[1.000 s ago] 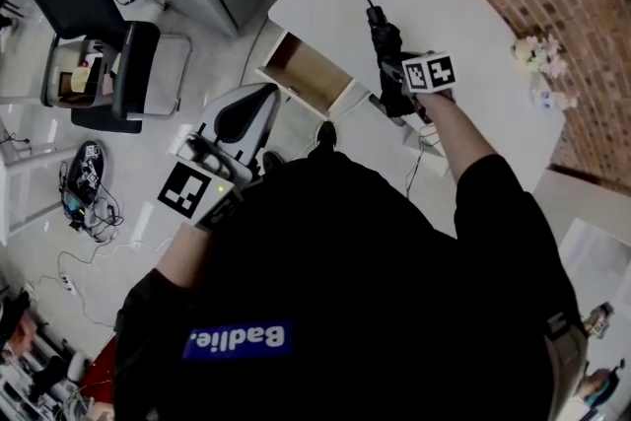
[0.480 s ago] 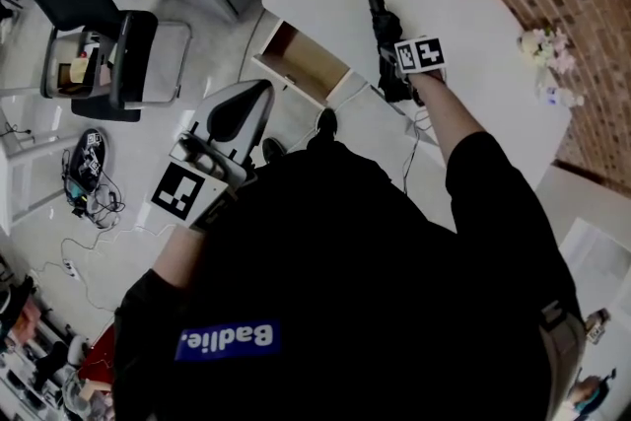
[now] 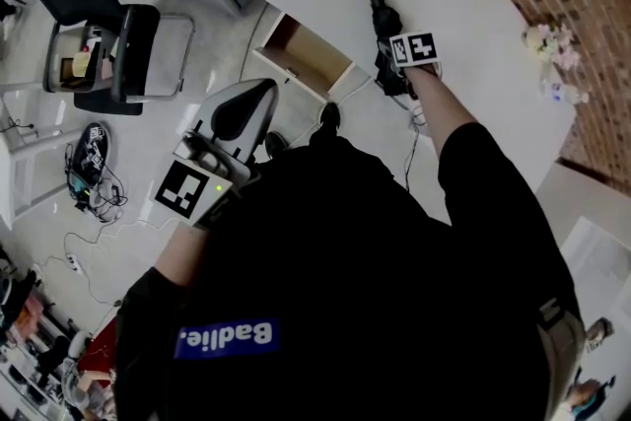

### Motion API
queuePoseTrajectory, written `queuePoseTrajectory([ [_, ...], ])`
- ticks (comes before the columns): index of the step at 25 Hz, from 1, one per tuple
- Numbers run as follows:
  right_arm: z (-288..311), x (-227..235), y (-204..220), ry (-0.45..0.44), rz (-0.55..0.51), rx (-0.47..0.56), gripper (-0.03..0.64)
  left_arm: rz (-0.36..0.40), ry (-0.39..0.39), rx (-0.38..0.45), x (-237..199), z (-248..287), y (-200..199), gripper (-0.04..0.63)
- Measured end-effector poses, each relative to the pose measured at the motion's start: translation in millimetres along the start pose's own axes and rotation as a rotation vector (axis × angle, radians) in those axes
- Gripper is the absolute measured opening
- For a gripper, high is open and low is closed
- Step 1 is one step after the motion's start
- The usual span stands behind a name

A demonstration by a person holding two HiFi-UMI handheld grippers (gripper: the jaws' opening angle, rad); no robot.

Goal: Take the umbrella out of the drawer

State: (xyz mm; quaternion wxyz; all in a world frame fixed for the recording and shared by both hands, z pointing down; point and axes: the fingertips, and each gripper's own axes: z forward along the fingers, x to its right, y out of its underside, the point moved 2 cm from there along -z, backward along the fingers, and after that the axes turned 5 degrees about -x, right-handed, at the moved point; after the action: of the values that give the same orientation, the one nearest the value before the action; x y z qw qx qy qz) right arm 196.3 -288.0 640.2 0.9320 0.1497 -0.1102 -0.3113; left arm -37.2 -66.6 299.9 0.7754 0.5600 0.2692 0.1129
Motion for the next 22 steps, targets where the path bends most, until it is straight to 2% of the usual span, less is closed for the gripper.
queuePoseTrajectory([
  [4, -8.2, -2.0, -4.2, 0.018, -0.003, 0.023, 0.267, 0.016, 0.011, 0.002, 7.1, -1.6, 0.2, 0.0],
  [7, -27.3, -1.8, -11.5, 0.045, -0.027, 0.078, 0.268, 0.029, 0.024, 0.01, 12.2, -3.0, 0.4, 0.0],
  [14, -93.1, -23.0, -21.9, 0.038, -0.054, 0.206, 0.268, 0.047, 0.083, 0.03, 23.5, -3.0, -5.0, 0.001],
  [19, -135.1, -66.6, -23.1, -0.055, -0.079, 0.316, 0.257, 0.056, 0.141, 0.045, 34.4, -1.7, -5.1, 0.0],
  [22, -152.9, -97.4, -18.1, -0.13, -0.086, 0.365, 0.188, 0.059, 0.17, 0.05, 38.5, -2.3, -5.9, 0.001],
])
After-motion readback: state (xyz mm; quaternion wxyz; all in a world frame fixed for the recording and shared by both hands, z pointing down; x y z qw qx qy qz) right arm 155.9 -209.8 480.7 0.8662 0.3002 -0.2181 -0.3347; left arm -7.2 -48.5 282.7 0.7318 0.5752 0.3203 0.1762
